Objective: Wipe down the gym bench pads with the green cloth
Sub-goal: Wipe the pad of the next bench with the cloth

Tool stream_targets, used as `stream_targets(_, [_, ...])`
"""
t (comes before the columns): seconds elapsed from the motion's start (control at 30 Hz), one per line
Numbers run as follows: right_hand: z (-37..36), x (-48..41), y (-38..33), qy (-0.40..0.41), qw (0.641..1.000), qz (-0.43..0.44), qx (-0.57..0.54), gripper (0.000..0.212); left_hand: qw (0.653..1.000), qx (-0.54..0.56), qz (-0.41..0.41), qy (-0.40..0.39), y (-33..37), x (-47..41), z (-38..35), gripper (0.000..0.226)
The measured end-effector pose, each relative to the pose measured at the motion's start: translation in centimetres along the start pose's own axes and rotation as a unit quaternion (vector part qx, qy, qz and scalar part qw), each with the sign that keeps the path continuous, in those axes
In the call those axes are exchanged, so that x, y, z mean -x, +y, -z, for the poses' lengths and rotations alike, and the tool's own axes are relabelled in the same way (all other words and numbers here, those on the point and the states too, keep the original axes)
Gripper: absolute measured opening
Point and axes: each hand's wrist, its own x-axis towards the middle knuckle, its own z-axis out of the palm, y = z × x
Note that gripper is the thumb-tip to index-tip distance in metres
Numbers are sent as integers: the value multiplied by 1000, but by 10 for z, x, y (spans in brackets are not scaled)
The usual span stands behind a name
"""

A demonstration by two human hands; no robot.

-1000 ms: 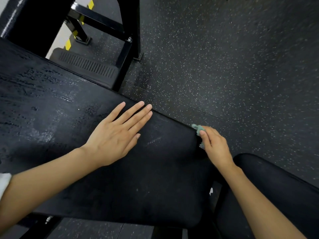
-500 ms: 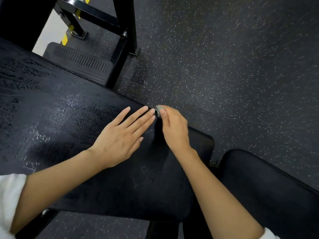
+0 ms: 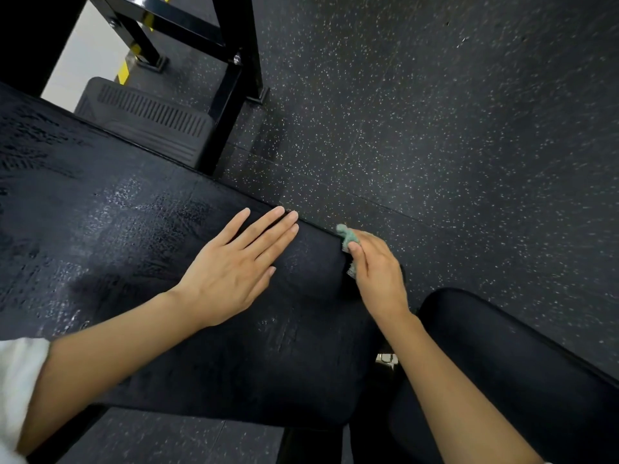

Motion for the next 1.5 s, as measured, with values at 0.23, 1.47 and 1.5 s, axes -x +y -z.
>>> stream_targets(0.23, [14,11,36,24,995,-93,7,34,1000,7,-1,-1,12,-8,-3,61])
stream_targets(1.47, [-12,18,-4,66,992,4,-105,45,1000,-5,20,-5,43,-24,-12,62])
stream_targets(1.5, [-14,16,-13,54,993,14,-106,44,1000,-5,21,-5,43,-24,-11,62])
